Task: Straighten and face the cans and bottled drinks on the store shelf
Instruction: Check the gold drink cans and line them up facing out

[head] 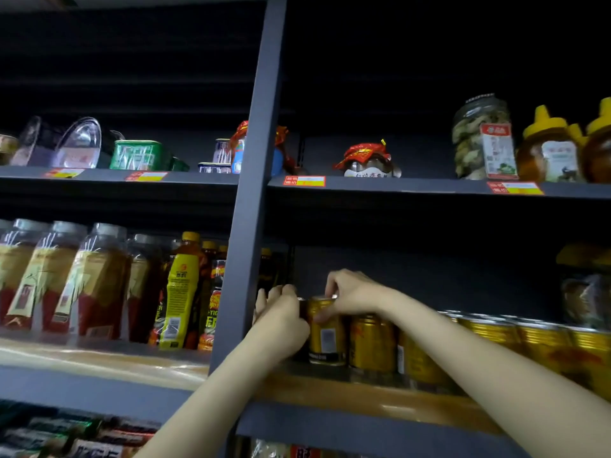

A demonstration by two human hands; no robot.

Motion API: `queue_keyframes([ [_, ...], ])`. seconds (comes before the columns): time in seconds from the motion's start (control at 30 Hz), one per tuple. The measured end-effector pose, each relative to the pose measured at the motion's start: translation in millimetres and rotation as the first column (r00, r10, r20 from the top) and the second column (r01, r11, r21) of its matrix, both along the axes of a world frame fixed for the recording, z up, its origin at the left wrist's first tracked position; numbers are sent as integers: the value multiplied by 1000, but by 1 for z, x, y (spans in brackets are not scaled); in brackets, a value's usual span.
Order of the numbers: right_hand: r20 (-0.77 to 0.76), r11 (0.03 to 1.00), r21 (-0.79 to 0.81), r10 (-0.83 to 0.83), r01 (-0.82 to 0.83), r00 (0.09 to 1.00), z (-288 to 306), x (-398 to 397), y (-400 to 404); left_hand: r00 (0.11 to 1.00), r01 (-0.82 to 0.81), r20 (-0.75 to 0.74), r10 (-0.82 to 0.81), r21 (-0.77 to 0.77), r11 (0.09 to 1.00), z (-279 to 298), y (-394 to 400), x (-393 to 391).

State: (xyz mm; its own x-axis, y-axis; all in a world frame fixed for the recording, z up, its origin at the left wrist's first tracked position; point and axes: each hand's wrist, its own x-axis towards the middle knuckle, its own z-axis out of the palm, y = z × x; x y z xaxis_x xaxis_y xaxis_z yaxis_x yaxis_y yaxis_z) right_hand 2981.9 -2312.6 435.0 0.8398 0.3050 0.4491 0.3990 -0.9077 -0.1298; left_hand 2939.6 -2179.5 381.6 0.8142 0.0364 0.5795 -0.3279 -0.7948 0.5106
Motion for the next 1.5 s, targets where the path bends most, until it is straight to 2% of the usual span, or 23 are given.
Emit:
queue_keyframes([
  [0.1, -16, 996, -83, -37, 36, 999, -7, 4, 1, 997, -54, -56, 56, 41, 998, -1, -3, 3],
  [0.27, 95, 940, -312, -112, 136, 989, 1, -4, 1, 995, -52, -88, 53, 18, 998, -3, -5, 3],
  [0.5, 64, 935, -251, -242, 251, 968, 0, 26, 10, 994, -66, -87, 68, 30, 997, -5, -4, 5],
  [0.6, 0, 978, -132, -165, 163, 986, 3, 25, 2, 995, -80, -61, 82, 31, 996, -5, -5, 6],
  [0.7, 43, 997, 11, -76, 75, 996, 8, -3, -23, 997, -70, -38, 71, 30, 997, -6, -4, 6],
  [0.77, 32, 999, -34, -38, 39, 999, 7, -23, -44, 998, -61, -22, 61, 7, 998, -5, -4, 7],
  [0.87, -27, 980, -184, -77, 71, 997, -7, -41, -60, 998, -64, -1, 64, -61, 996, -3, -3, 8],
  [0.97, 86, 977, -174, -108, 121, 990, -19, -44, -61, 997, 27, 71, -16, -153, 988, -5, -1, 11],
  [1.1, 137, 971, -185, -129, 154, 982, -24, -46, -59, 968, 160, 223, -115, -196, 967, -10, 4, 14],
  [1.17, 165, 983, -132, -102, 125, 981, -26, -47, -62, 980, 154, 153, -125, -190, 970, -8, 2, 10],
  [1.27, 230, 999, -17, -39, 44, 972, -28, -54, -70, 993, 62, -97, -71, -96, 993, -4, 0, 7],
  [1.33, 287, 999, 41, -7, -5, 958, -30, -61, -76, 989, 55, -129, -66, -90, 994, -4, -1, 7],
  [1.4, 352, 995, 87, 17, -51, 936, -35, -66, -80, 994, 88, -49, -93, -89, 992, -6, -1, 7],
  [1.5, 400, 972, 161, 94, -171, 912, -37, -73, -79, 957, 211, 207, -201, -27, 977, -12, -2, 2],
])
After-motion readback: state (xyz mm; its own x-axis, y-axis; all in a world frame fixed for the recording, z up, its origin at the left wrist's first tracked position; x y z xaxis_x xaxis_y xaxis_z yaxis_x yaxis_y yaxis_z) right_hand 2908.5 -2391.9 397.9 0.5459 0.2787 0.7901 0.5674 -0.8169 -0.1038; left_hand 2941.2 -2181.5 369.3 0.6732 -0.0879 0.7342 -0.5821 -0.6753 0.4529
